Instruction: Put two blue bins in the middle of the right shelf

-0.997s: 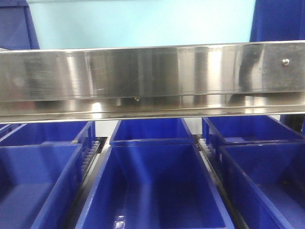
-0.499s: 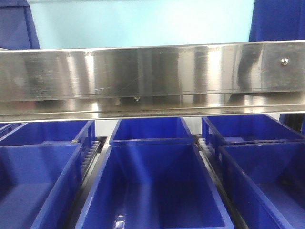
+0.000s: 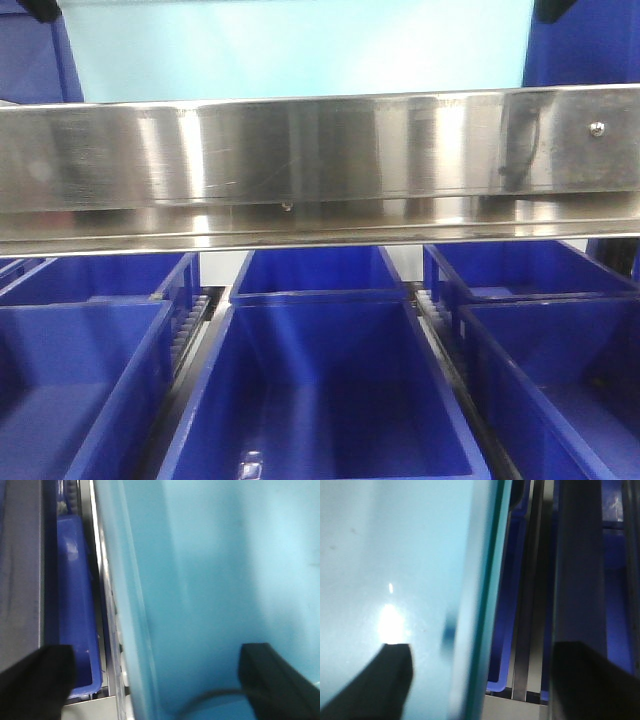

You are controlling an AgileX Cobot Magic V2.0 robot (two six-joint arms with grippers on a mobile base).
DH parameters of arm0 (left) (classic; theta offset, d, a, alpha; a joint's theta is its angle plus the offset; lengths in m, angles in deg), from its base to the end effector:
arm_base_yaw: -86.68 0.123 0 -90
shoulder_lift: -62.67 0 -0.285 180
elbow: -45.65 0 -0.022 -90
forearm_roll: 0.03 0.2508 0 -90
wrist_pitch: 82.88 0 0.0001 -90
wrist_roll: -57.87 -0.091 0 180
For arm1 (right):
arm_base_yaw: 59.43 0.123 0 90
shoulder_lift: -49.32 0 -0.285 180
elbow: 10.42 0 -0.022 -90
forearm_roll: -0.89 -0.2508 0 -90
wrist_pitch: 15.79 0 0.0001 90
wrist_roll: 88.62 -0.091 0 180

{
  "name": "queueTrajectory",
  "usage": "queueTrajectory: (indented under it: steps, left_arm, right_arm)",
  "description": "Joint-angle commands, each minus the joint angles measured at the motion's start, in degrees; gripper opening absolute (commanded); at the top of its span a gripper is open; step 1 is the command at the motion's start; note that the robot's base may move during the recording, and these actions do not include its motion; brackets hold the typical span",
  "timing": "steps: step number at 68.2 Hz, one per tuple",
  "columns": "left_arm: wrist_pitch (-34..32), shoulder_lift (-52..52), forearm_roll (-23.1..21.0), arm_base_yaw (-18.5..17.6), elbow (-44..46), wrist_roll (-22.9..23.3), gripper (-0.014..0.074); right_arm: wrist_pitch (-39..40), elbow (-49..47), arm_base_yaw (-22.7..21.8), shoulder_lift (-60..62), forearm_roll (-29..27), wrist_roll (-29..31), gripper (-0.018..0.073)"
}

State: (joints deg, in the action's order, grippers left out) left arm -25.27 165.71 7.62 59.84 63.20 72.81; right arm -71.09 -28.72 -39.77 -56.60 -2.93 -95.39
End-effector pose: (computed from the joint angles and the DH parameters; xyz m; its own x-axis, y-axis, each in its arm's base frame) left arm 0.3322 -0.1566 0.3702 -0.7716 0.1813 -0.6097 0.2476 0.9685 -0.0253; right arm 0.3586 0.1334 0.3570 -0.7986 -0.1204 -0.5896 -0.2459 0.9596 0.1370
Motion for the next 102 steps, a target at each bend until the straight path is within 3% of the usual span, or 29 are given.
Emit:
queueTrajectory:
  steps: [1, 12, 15, 47, 61, 85, 102]
  left_arm:
    - [0.15, -0.14, -0.35, -0.14, 0.02, 0.35, 0.0405]
    - [0.43, -0.14, -0.43, -0.14, 0.02, 0.35, -0.0008]
    - [0.53, -0.14, -0.43, -0.14, 0.02, 0.35, -0.0116]
    - [1.18, -0.65, -1.03, -0.14, 0.02, 0.35, -0.0111]
    - [-3.08, -4.52, -1.03, -0.14, 0.58, 0.35, -0.0111]
    - [-5.35, -6.59, -0.92, -0.14, 11.22, 0.35, -0.0111]
    - [-7.20, -6.84, -0.92, -0.14, 13.34, 0.35, -0.0111]
  right_arm:
    - [-0.21, -0.48, 0.00, -0.22, 0.40, 0.50, 0.0221]
    - [-0.49, -0.48, 0.00, -0.10, 0.40, 0.50, -0.0172]
    - [-0.61, -0.48, 0.00, -0.10, 0.40, 0.50, -0.0155]
    - [0.43, -0.48, 0.00, 2.94, 0.29, 0.50, -0.0154]
    - [5.15, -0.48, 0.00, 6.71, 0.29, 0.50, -0.0154]
    - [15.61, -2.20, 0.00, 12.25, 0.95, 0.50, -0.0154]
    - [17.36, -5.95, 0.00, 12.95, 0.99, 0.81, -0.0154]
